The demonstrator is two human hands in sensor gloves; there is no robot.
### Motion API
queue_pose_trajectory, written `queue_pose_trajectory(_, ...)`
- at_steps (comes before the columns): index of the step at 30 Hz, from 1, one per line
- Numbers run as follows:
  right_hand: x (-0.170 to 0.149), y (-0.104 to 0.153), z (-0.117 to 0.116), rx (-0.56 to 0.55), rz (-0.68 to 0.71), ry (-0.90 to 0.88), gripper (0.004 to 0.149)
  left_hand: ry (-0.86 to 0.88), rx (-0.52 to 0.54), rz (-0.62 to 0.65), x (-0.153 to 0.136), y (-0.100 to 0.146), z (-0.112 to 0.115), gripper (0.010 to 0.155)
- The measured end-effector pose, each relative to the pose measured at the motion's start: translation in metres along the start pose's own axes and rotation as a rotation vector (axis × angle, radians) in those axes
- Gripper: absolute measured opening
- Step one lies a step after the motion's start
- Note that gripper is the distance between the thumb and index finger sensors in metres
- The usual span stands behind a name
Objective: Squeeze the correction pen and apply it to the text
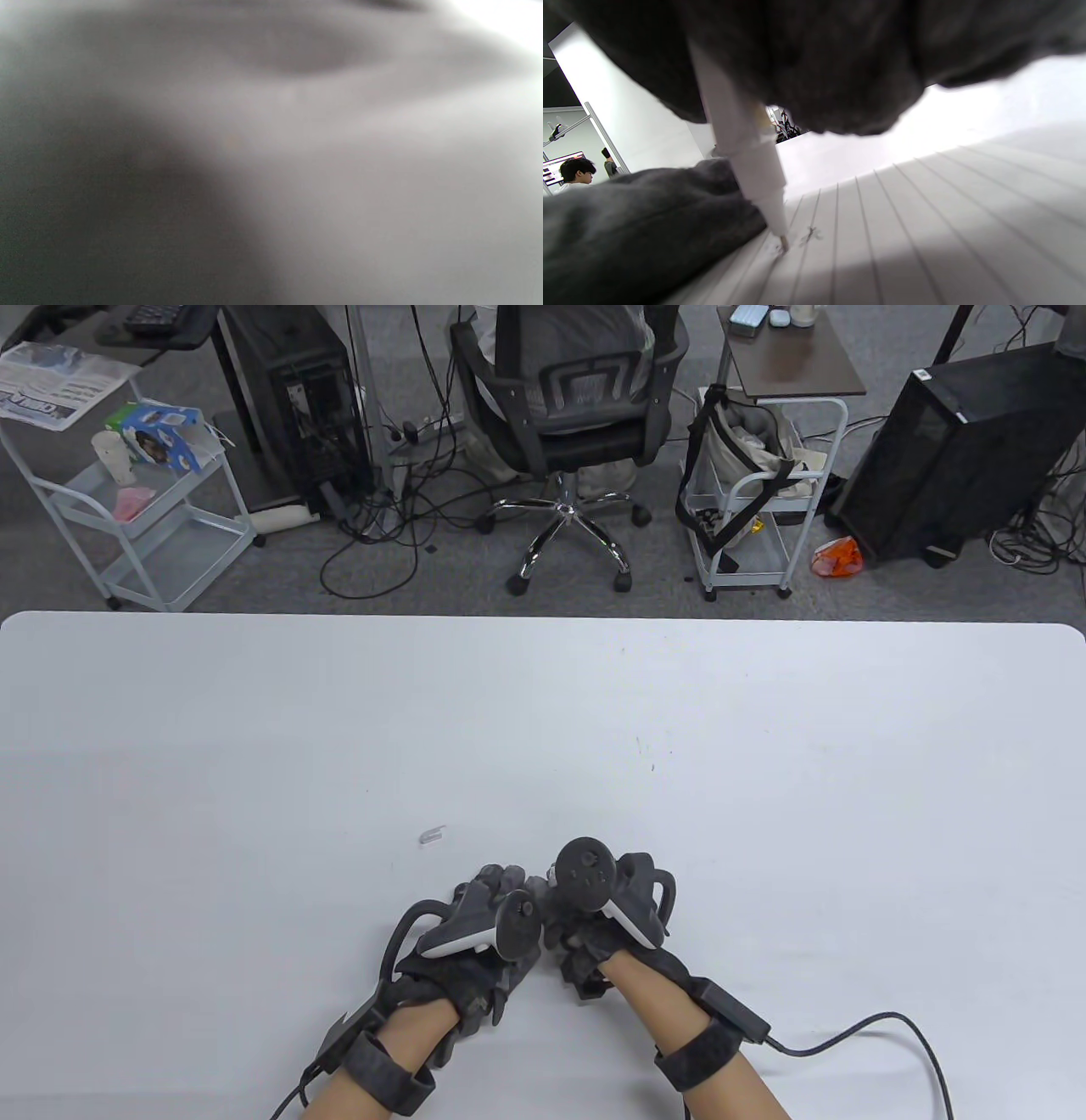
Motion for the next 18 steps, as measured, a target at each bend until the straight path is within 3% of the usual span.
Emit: queue_pose_trajectory(18,-0.0006,-0.0004,0.0006,-0.016,-0.014,0.004,0.035,-0.002,-0.003,0.000,0.0000,0.0001,0.0005,0.073)
Point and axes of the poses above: the tracker on the back of each hand, its own x axis roughly to the thumb side, its own y axis roughly from the fingertips to the wrist, z = x × y, the point moved 4 cm from there along -y, roughly from the wrist to the fingertips, and after that the axes turned 3 degrees about -y, right-handed, at the moved point
